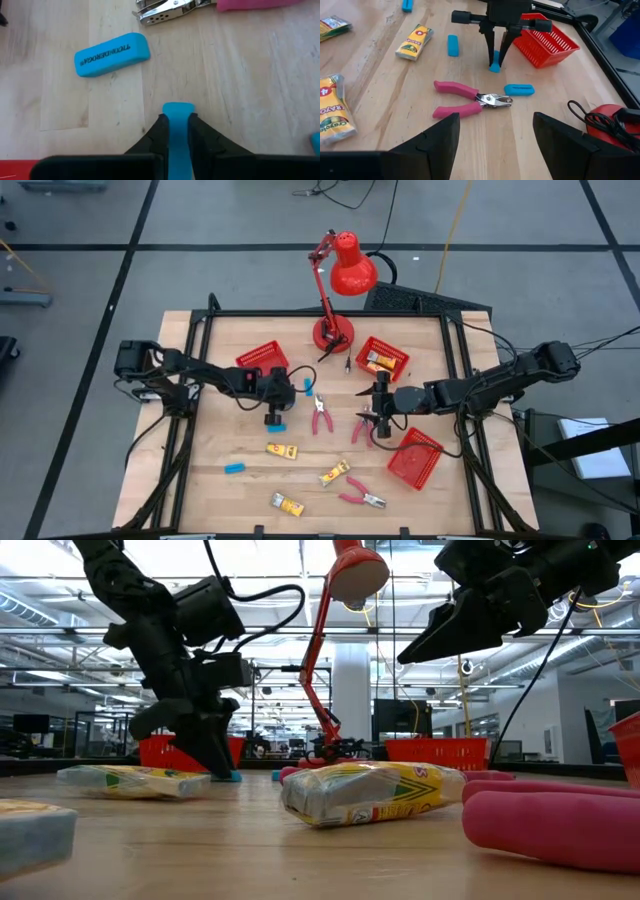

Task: Pick & Place School Supplies
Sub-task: Put the blue eraser into the left red bin

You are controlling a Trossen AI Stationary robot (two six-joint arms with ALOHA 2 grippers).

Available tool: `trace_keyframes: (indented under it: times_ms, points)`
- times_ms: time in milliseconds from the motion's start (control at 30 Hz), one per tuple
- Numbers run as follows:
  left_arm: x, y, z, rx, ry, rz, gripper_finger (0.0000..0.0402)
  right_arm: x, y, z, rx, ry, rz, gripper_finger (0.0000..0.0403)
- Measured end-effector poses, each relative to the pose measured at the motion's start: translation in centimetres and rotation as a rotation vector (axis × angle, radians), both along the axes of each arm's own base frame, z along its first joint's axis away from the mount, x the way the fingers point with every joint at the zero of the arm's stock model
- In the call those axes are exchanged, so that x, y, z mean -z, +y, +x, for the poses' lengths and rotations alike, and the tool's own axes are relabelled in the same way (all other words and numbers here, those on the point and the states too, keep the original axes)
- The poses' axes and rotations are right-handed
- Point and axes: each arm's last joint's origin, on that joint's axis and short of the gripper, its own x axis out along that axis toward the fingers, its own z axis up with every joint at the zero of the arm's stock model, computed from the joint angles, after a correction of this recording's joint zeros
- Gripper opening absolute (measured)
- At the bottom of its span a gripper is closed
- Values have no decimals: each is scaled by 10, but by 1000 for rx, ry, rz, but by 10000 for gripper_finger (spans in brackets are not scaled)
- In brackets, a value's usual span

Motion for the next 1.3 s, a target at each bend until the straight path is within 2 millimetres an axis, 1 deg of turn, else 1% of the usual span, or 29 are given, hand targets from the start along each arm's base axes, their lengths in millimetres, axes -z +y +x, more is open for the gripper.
trace_keyframes:
  times_ms: [67, 200, 300, 333, 367, 400, 600, 700, 800, 900, 1033, 1167, 1300]
  points:
    - [0, -1, 0, -10, -6, 2, 40, 0, 0, 0, 0, 0, 0, 242]
    - [-8, -4, 0, -22, -46, 8, 40, 0, 0, 0, 5, -1, 10, 242]
    - [-20, -4, -3, -19, -86, 2, 39, 0, 0, 0, 6, -1, 13, 242]
    - [-25, -5, -3, -17, -114, 4, 33, 0, 0, 0, 7, -2, 17, 242]
    - [-29, -5, -3, -15, -138, 6, 13, 0, 0, 0, 8, -2, 20, 242]
    - [-33, -4, -4, -13, -155, 10, 3, 0, 0, 0, 9, -1, 21, 242]
    - [-55, -2, -9, -8, -238, 41, 2, 0, 0, 0, 9, -1, 23, 242]
    - [-59, 0, -13, 31, -233, 21, 2, 0, 0, 0, 8, 0, 24, 242]
    - [-54, -1, -17, 74, -175, -29, 1, 1, 0, 0, 5, 5, 24, 242]
    - [-46, -4, -18, 120, -112, -29, 14, 1, 0, -1, 5, 10, 23, 242]
    - [-38, -15, -15, 245, -78, 8, 48, 2, 0, -1, 6, 18, 22, 242]
    - [-34, -23, -14, 314, -62, 55, 95, 2, 0, -1, 8, 21, 26, 242]
    - [-34, -24, -13, 289, -56, 105, 154, 3, 0, -1, 9, 26, 26, 242]
